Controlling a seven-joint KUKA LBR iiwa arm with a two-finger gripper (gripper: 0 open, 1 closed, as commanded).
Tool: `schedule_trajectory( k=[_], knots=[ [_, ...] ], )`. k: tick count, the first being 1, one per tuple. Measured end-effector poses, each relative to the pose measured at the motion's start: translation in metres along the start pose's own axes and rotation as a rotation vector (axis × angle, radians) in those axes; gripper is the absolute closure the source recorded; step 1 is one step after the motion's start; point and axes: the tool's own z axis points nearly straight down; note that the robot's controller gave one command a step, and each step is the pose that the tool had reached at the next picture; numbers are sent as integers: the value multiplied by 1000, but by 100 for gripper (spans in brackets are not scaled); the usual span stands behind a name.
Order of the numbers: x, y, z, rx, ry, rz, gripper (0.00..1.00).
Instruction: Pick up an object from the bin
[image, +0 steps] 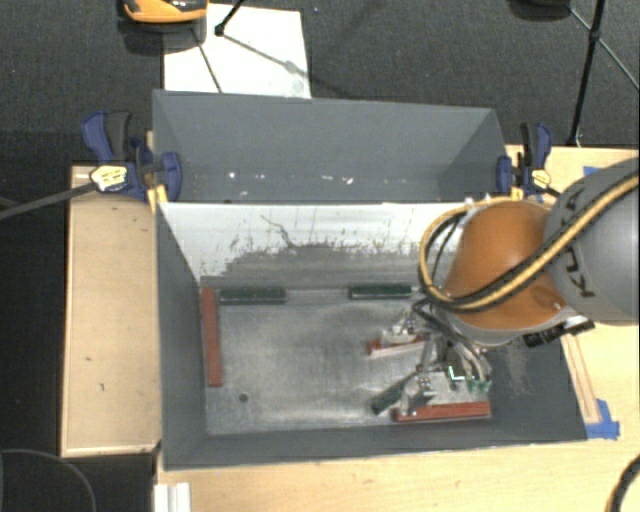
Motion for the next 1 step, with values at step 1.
schedule_trajectory(
  k=[1],
  knots=[
    [-2, 0, -3, 0, -8, 0, 0]
  ],
)
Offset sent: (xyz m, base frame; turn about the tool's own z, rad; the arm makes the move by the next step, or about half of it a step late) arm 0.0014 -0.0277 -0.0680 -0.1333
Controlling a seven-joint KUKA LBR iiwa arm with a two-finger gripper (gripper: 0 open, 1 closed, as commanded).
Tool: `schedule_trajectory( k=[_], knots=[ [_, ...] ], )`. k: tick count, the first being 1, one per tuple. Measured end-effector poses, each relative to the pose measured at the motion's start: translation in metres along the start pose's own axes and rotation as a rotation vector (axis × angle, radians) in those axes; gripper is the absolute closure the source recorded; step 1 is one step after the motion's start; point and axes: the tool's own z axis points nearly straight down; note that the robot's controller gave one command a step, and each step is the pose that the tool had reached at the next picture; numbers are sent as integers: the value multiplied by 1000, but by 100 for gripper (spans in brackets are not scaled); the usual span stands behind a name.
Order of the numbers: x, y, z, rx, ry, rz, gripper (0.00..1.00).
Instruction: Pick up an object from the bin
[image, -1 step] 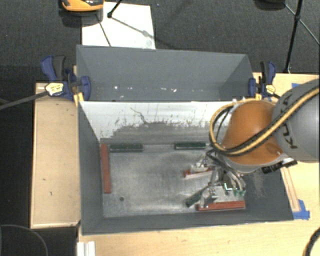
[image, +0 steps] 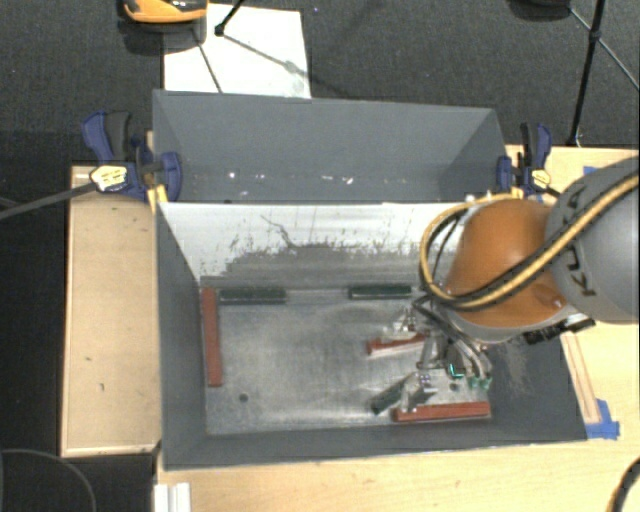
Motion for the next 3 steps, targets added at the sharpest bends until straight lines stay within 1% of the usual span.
schedule_trajectory(
  k=[1, 2, 3],
  knots=[
    [-2, -26, 62, -2, 7, -133, 100],
    [-2, -26, 62, -2, 6, -133, 100],
    [1, -26, -90, 1, -4, -75, 100]
  ],
)
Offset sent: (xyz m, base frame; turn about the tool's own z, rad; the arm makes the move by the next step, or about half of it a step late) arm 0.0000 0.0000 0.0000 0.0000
